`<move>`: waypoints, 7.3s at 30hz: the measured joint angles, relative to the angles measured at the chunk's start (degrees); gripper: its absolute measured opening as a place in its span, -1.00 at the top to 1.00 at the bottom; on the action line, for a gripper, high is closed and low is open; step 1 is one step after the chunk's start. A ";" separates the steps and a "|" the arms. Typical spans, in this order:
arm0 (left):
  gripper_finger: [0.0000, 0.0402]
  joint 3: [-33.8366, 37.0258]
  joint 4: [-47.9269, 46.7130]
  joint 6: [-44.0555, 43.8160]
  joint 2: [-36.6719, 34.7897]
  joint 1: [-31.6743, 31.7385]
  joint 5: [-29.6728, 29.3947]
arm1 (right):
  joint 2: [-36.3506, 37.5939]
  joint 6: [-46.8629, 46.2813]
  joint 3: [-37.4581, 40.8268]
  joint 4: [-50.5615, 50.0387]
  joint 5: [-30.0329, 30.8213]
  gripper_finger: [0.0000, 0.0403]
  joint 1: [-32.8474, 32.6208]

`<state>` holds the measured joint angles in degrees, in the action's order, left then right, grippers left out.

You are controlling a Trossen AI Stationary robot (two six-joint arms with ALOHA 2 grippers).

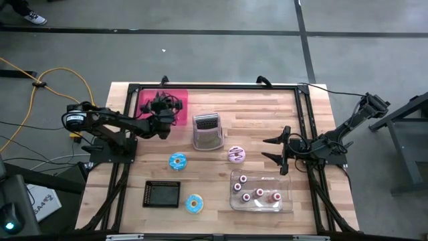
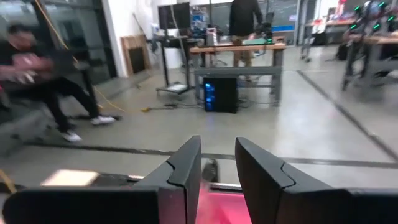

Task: Pick & Place Food Item
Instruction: Put the popcorn bag into the pink bin, then put the top blue donut into the black bin

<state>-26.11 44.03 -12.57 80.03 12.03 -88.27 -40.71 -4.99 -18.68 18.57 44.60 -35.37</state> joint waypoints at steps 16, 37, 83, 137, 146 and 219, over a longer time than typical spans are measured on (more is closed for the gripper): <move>0.53 0.00 21.79 24.27 -0.02 -1.89 -1.68 | -0.02 -1.46 0.00 -0.33 0.00 -0.09 0.00; 0.53 0.00 38.14 56.58 -0.02 -13.31 -1.82 | 0.00 -1.40 0.00 -0.87 0.00 -0.09 -0.01; 0.53 0.02 45.14 63.48 -7.87 -66.59 -1.68 | -0.02 -1.41 0.02 -1.33 0.02 -0.09 0.01; 0.53 -28.57 -79.37 -22.62 -7.82 -41.88 61.52 | -0.02 -1.44 0.02 -2.10 0.00 -0.09 0.98; 0.53 -28.57 -86.00 -25.44 -7.82 -38.09 72.84 | -0.01 -1.44 0.02 -2.12 0.00 -0.09 0.98; -0.07 -28.44 -89.55 -17.36 6.13 -32.82 81.97 | -0.02 -2.54 0.02 -9.37 0.24 -0.09 1.00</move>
<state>-54.54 -45.52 -29.93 86.16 -20.79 -6.31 -40.73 -7.53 -18.65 9.19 44.84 -34.37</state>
